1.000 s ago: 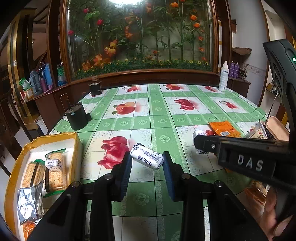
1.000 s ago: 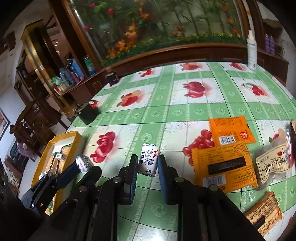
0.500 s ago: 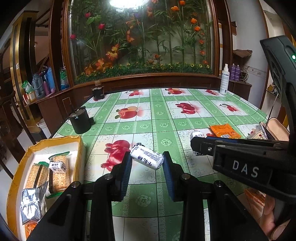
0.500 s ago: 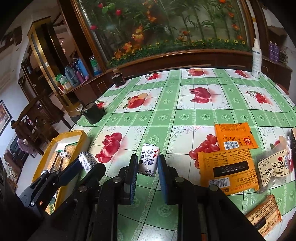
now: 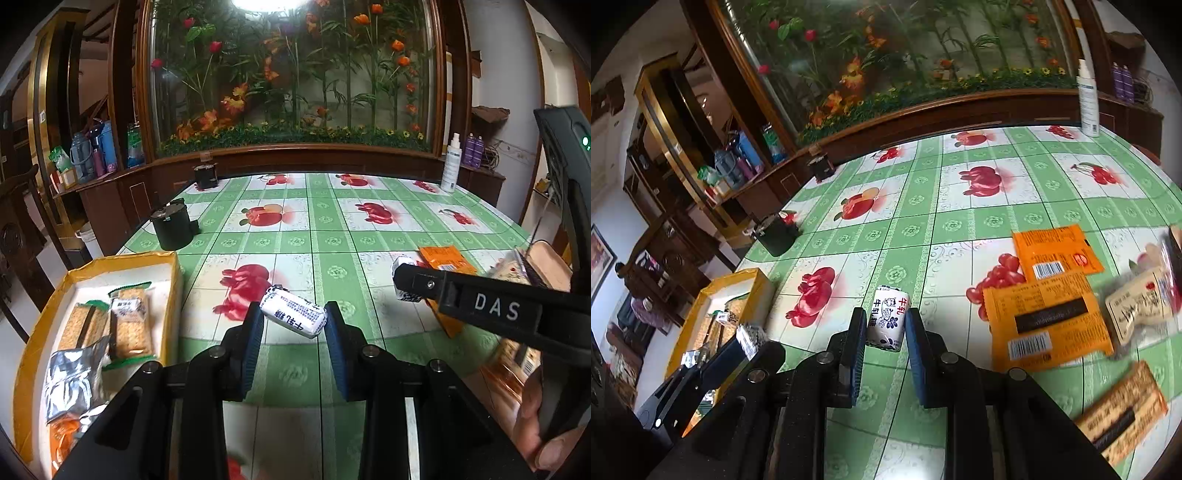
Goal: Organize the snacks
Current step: 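Hold both candies raised and carry them toward the white tray, then lower both candies into the tray and open both tools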
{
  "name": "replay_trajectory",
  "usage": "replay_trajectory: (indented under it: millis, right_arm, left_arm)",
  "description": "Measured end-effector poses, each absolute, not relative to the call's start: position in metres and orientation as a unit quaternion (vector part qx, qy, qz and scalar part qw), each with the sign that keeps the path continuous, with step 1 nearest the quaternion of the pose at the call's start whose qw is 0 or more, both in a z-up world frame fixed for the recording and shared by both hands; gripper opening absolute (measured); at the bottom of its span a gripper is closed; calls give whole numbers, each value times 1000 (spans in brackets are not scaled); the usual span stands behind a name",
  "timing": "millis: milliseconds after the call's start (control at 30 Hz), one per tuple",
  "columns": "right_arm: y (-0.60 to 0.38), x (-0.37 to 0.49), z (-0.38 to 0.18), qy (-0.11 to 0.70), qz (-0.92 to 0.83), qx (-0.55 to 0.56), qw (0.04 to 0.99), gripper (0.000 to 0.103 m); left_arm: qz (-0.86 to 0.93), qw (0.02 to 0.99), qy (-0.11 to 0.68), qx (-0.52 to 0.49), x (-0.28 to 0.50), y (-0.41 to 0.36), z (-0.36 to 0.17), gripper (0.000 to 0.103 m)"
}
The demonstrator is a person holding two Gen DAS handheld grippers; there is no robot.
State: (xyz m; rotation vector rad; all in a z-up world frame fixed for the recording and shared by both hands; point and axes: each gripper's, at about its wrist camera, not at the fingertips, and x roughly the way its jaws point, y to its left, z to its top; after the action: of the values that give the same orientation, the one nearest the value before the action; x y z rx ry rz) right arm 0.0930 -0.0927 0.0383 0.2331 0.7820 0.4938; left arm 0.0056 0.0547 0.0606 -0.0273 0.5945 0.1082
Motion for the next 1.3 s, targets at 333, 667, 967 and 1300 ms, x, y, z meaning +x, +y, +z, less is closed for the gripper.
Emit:
replay_trajectory:
  millis: [333,667,967,1300]
  right_arm:
    - [-80,60,33,377,242,122,886,24]
    - [-16,17,52,367,304,76,876,24]
    - [65,-45,53,357,392,-21,848,24]
    - [106,-83,23,373,432,-91,816,24]
  left_arm:
    - [35,962,269,-33,-42,74,91,32]
    - [76,956,267,-97,-74,151,102,33]
    - [133,933,297,-151,-97,232,75,33]
    - [144,917,332,-167,-105,253,48,33]
